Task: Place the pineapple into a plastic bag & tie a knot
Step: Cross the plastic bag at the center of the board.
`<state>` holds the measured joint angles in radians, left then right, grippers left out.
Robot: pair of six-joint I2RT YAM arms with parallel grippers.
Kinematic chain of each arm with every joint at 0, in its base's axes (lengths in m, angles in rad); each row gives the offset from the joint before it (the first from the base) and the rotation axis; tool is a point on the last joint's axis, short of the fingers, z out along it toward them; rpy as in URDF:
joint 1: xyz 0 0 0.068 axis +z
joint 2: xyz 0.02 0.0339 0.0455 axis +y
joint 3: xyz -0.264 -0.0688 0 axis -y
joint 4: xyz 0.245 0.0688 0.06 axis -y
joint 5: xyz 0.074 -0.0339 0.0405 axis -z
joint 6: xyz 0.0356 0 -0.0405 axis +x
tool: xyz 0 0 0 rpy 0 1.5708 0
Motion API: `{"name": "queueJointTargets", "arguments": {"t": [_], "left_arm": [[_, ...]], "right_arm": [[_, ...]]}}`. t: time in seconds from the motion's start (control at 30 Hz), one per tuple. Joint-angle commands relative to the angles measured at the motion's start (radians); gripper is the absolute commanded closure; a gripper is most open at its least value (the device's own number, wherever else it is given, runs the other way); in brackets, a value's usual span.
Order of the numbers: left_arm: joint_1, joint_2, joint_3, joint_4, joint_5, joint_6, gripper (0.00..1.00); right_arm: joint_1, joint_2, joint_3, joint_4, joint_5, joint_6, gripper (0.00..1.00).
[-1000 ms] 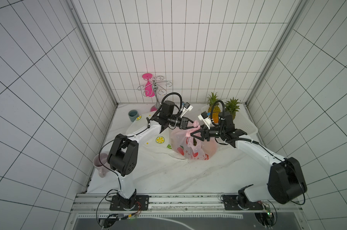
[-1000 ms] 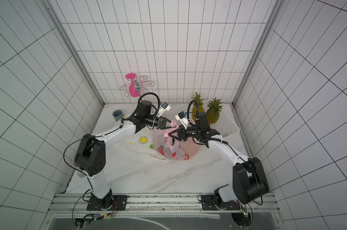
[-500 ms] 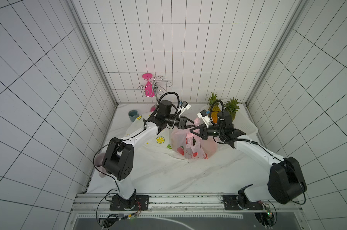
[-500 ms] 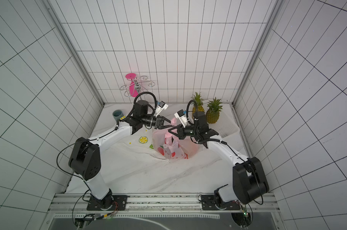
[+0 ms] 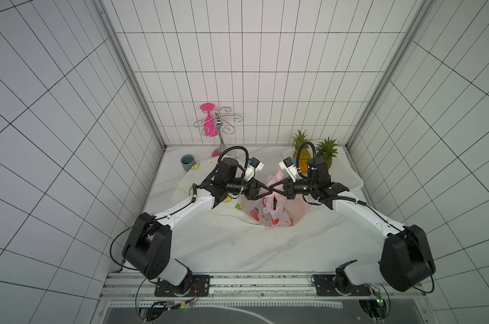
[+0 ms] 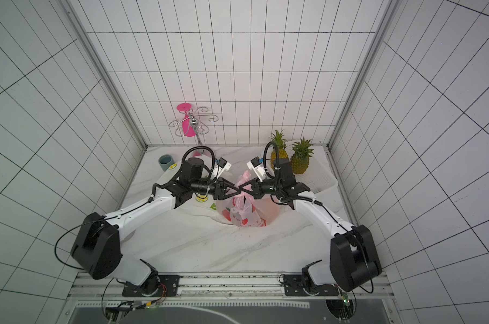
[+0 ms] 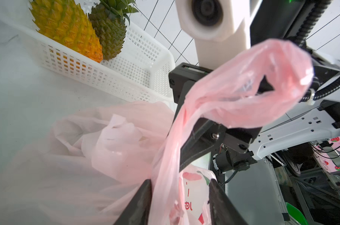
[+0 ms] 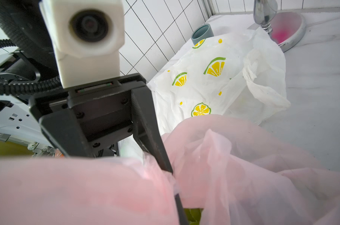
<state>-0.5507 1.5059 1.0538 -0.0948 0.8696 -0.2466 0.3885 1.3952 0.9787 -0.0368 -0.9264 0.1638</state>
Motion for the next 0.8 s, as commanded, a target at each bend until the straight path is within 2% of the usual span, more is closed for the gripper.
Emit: {"name": "queueJointTargets", "arguments": {"t": [0.0, 0.07, 0.27, 0.37, 0.47, 0.53, 0.6, 0.67, 0.77], "left_arm": [[-0.016, -0.019, -0.025, -0.067, -0.064, 0.05, 0.52], [-0.023, -0.029, -0.036, -0.086, -0.092, 0.056, 0.52], [-0.081, -0.054, -0.071, -0.075, -0.276, 0.081, 0.51], [-0.084, -0.04, -0.081, -0.016, -0.313, 0.05, 0.51], [-0.083, -0.027, -0.087, 0.06, -0.302, 0.016, 0.52], [-0.086, -0.017, -0.079, 0.071, -0.304, 0.017, 0.61], [-0.085, -0.016, -0.071, 0.057, -0.317, 0.033, 0.82], [-0.082, -0.032, -0.074, 0.045, -0.347, 0.04, 1.0], [-0.068, -0.07, -0.091, 0.054, -0.373, 0.036, 1.0]], "right_arm": [[-0.025, -0.029, 0.099, 0.019, 0.003, -0.02, 1.0], [-0.034, -0.035, 0.101, 0.022, 0.004, -0.008, 1.0], [-0.036, -0.042, 0.097, 0.086, -0.055, 0.052, 1.0], [-0.034, -0.042, 0.095, 0.097, -0.07, 0.068, 1.0], [-0.034, -0.048, 0.087, 0.099, -0.071, 0.075, 1.0], [-0.034, -0.058, 0.078, 0.097, -0.068, 0.076, 1.0], [-0.034, -0.066, 0.072, 0.079, -0.056, 0.066, 1.0], [-0.035, -0.071, 0.074, 0.041, -0.042, 0.047, 0.93], [-0.033, -0.079, 0.063, 0.002, -0.017, 0.025, 0.86]]}}
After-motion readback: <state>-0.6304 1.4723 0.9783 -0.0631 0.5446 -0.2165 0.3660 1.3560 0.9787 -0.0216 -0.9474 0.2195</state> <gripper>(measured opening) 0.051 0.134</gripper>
